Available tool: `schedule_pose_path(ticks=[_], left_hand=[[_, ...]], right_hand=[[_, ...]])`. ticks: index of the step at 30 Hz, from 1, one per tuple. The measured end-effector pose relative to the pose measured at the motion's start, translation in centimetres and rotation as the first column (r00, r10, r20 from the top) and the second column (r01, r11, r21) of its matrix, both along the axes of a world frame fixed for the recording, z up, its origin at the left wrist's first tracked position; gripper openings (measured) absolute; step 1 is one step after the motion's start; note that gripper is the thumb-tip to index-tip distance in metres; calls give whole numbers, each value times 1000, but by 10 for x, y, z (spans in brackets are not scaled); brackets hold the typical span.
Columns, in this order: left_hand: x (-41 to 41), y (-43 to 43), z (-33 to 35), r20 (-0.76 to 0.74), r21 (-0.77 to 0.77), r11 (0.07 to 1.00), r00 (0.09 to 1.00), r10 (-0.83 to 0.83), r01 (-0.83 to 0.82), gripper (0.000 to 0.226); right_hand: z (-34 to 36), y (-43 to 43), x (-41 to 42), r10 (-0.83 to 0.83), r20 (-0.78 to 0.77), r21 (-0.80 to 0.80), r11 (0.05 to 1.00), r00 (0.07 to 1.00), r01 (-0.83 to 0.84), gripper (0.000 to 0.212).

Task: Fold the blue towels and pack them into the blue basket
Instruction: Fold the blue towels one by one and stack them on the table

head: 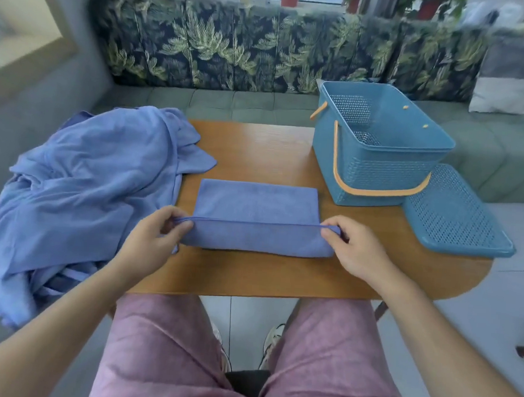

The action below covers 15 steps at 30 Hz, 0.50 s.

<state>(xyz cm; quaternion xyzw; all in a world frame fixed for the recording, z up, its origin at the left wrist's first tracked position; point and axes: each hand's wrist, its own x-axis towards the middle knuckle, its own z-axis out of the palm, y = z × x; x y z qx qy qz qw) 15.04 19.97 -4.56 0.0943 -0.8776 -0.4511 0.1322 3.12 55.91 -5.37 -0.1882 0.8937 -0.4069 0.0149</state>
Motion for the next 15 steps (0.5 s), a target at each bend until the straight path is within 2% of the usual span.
schedule_pose_path(ticks=[4, 8, 11, 15], left_hand=[[-24, -3, 9, -5, 88, 995, 999, 54, -54, 9], [-62, -9, 2, 69, 68, 987, 987, 142, -147, 15], [-89, -12, -11, 111, 54, 982, 979, 172, -179, 17], [-117, -16, -29, 129, -49, 978, 970, 208, -203, 21]], right_hand=[[5, -13, -16, -42, 24, -30, 999, 999, 43, 6], [-3, -33, -42, -114, 57, 8, 994, 992, 113, 7], [-11, -46, -63, -151, 45, 77, 986, 987, 147, 9], [-18, -59, -87, -201, -34, 226, 953, 979, 203, 17]])
